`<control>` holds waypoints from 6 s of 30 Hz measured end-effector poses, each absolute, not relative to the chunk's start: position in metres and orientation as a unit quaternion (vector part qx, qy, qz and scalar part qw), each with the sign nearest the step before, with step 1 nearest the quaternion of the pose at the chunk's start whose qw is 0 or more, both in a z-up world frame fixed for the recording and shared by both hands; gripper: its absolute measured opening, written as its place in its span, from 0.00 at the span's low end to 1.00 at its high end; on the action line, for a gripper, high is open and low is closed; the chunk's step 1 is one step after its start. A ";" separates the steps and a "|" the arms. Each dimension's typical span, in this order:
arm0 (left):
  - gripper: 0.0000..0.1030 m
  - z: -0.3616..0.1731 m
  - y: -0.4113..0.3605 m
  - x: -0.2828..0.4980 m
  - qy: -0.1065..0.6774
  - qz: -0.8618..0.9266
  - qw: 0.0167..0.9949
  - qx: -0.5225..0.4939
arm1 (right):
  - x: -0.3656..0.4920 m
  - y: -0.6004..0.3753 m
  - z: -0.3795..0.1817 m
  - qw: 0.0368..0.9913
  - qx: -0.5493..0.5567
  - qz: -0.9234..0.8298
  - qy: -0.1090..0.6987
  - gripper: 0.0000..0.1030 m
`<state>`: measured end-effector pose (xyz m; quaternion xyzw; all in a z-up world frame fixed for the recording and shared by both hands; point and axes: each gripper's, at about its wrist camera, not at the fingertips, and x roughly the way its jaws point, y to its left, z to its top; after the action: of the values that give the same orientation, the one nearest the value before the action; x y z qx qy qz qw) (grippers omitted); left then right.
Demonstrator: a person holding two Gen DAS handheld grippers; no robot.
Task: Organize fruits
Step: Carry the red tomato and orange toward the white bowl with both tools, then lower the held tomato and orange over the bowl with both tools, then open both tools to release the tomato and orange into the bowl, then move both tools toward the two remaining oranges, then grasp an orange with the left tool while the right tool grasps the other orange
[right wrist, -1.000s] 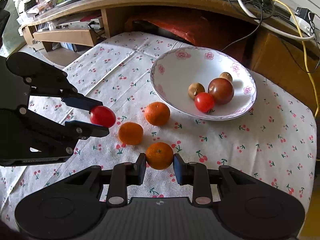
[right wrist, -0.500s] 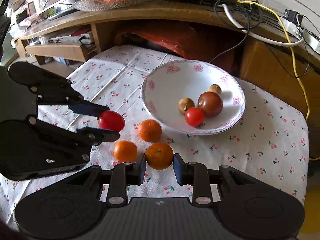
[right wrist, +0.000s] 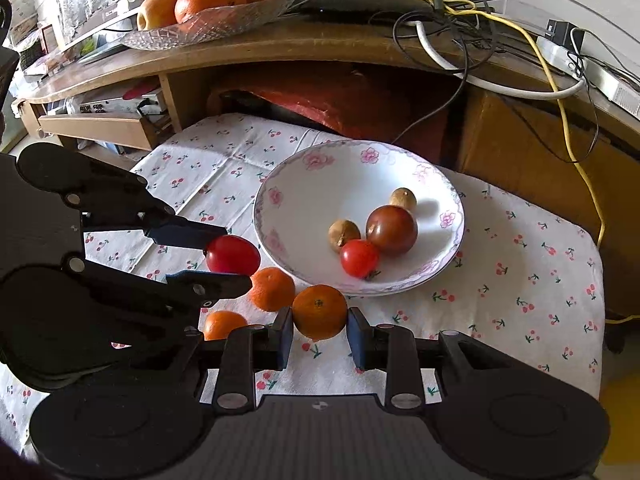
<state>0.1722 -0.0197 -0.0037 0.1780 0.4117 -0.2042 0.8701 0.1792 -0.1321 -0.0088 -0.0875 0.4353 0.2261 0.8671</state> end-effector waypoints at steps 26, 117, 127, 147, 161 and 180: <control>0.37 -0.014 -0.025 0.212 0.408 -0.179 0.881 0.159 | 0.218 -0.141 -0.020 0.874 -0.078 0.207 0.432 0.25; 0.42 -0.030 -0.023 0.232 0.415 -0.168 0.880 0.160 | 0.235 -0.142 -0.027 0.889 -0.068 0.185 0.413 0.37; 0.45 -0.012 -0.015 0.215 0.402 -0.167 0.888 0.146 | 0.218 -0.144 -0.013 0.895 -0.062 0.187 0.401 0.38; 0.46 -0.018 -0.007 0.144 0.437 -0.205 0.867 0.124 | 0.170 -0.134 -0.001 0.890 -0.051 0.201 0.405 0.38; 0.38 -0.043 -0.012 0.152 0.454 -0.207 0.859 0.115 | 0.176 -0.133 -0.014 0.881 -0.046 0.203 0.425 0.38; 0.38 -0.042 0.030 0.142 0.451 -0.192 0.865 0.108 | 0.188 -0.091 -0.043 0.863 -0.056 0.239 0.442 0.38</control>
<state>0.1420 0.0302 -0.0416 0.1081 0.4513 -0.1918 0.8648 0.1882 -0.0905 -0.0425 -0.0565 0.4420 0.2391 0.8627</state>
